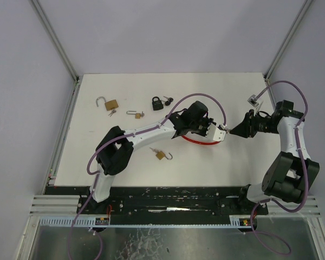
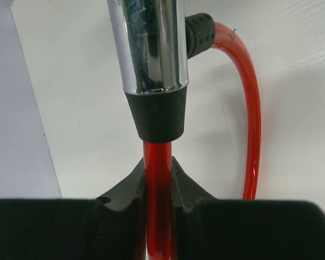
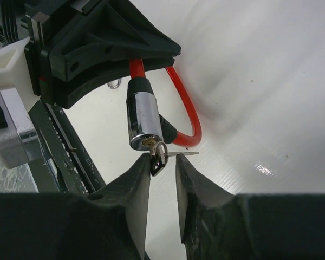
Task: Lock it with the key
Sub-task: Lock the lock.
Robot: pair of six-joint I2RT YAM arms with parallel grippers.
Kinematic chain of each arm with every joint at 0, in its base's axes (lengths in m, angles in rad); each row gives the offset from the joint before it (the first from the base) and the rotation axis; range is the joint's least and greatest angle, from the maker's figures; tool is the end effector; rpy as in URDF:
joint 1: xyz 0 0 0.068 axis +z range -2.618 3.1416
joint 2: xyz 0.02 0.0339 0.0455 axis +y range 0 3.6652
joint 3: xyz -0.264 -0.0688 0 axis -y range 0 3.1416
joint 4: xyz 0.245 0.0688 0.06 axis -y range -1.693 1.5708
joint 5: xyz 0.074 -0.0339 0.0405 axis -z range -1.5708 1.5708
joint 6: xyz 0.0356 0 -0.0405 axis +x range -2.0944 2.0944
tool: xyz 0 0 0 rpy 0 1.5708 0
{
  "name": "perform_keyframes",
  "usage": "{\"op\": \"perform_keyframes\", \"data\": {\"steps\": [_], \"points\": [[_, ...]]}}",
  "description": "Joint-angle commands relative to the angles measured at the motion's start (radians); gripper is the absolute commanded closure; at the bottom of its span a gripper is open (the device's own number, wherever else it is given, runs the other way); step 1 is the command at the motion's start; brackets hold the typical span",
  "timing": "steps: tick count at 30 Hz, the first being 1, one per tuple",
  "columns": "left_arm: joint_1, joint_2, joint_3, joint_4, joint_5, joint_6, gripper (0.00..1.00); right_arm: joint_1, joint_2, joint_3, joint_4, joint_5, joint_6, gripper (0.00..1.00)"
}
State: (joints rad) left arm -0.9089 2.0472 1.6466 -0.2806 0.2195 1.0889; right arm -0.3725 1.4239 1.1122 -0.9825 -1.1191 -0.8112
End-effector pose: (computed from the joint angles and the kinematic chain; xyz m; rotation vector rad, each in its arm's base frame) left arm 0.2855 -0.3791 0.2393 1.9419 1.1103 -0.1495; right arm 0.2514 -0.0638 0.2705 -0.6457 2.0416 0.9431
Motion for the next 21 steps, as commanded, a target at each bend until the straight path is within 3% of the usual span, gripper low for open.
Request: {"op": "perform_keyframes", "data": {"steps": [1,9,15,21], "points": [[0.008,0.025,-0.021,-0.08,-0.002,-0.011,1.0,0.023,-0.023,0.017,-0.016,-0.017,-0.016,0.73],[0.008,0.025,-0.021,-0.08,0.0,-0.012,1.0,0.038,-0.068,0.005,-0.014,0.005,-0.077,0.99],[0.015,0.021,-0.02,-0.08,0.024,-0.014,1.0,0.062,-0.248,-0.136,0.093,0.048,-0.283,1.0],[0.027,0.016,-0.018,-0.083,0.068,-0.022,1.0,0.108,-0.558,-0.402,0.394,0.17,-0.479,1.0]]}}
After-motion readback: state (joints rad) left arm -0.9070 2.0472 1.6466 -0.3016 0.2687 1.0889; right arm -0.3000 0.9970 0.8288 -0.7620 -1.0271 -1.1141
